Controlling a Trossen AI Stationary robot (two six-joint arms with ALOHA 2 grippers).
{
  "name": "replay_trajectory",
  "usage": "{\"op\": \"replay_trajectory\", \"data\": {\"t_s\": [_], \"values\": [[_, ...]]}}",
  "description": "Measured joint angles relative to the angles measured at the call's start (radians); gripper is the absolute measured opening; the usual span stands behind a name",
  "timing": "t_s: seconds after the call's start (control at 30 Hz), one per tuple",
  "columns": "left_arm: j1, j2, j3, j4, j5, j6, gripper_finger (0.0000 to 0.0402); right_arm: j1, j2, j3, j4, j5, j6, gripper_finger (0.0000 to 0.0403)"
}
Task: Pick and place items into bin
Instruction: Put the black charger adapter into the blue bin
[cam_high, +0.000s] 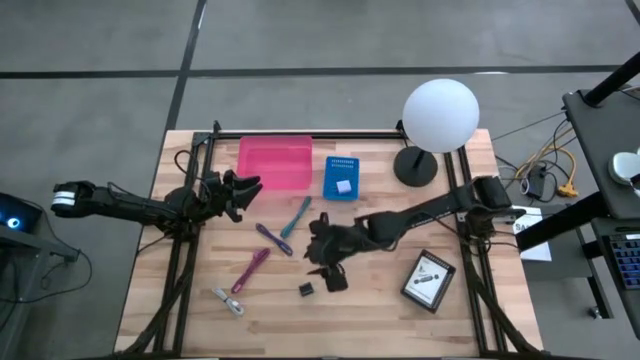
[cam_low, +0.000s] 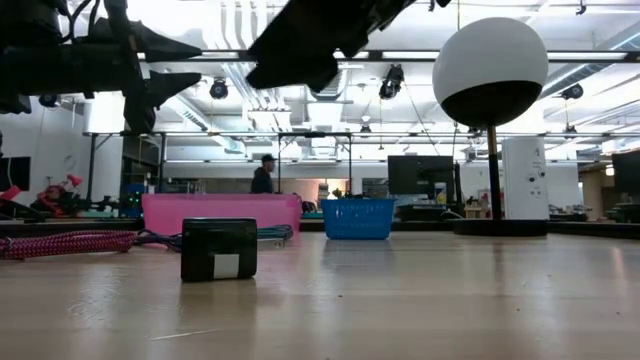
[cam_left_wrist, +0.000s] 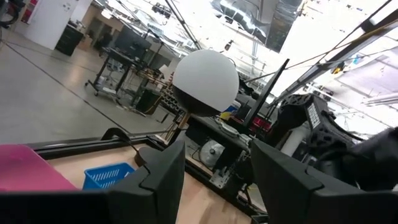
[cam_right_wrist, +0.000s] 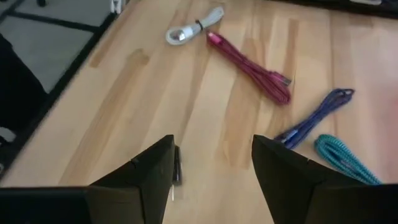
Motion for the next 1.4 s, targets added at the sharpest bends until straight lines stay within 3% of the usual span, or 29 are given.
{"op": "replay_trajectory", "data": {"t_s": [0.07, 0.2, 0.3, 0.67, 0.77, 0.9, 1.1, 1.23, 1.4], "values": [[0.0, -0.002, 0.0, -0.005, 0.008, -0.001, 0.0169, 0.005, 0.014, -0.002, -0.005, 0.026, 0.024, 0.0201], [0.0, -0.005, 0.0, -0.006, 0.025, -0.001, 0.0169, -0.001, 0.008, -0.002, 0.005, 0.081, 0.219, 0.0199], [0.0, -0.004, 0.0, -0.006, 0.032, -0.001, 0.0169, -0.002, -0.021, -0.002, 0.02, 0.086, 0.242, 0.0184], [0.0, -0.011, 0.0, -0.005, 0.133, -0.005, 0.0169, 0.01, -0.291, -0.117, 0.084, 0.085, 0.214, 0.0052], [0.0, -0.011, 0.0, -0.001, 0.163, -0.069, 0.0169, 0.01, -0.417, -0.188, 0.281, 0.084, 0.191, 0.0018], [0.0, -0.013, 0.0, 0.003, 0.185, -0.13, 0.0169, 0.018, -0.597, -0.319, 0.527, 0.085, 0.105, 0.0009], [0.0, -0.012, 0.0, 0.05, 0.184, -0.134, 0.0169, 0.026, -0.861, -0.574, 0.546, 0.212, 0.125, 0.0009], [0.001, 0.003, 0.007, 0.048, 0.099, -0.081, 0.0169, 0.03, -1.015, -0.743, 0.565, 0.282, 0.17, 0.0008], [0.0, 0.054, 0.062, 0.045, 0.091, -0.071, 0.0169, 0.029, -1.165, -0.923, 0.604, 0.392, 0.179, 0.0008]]}}
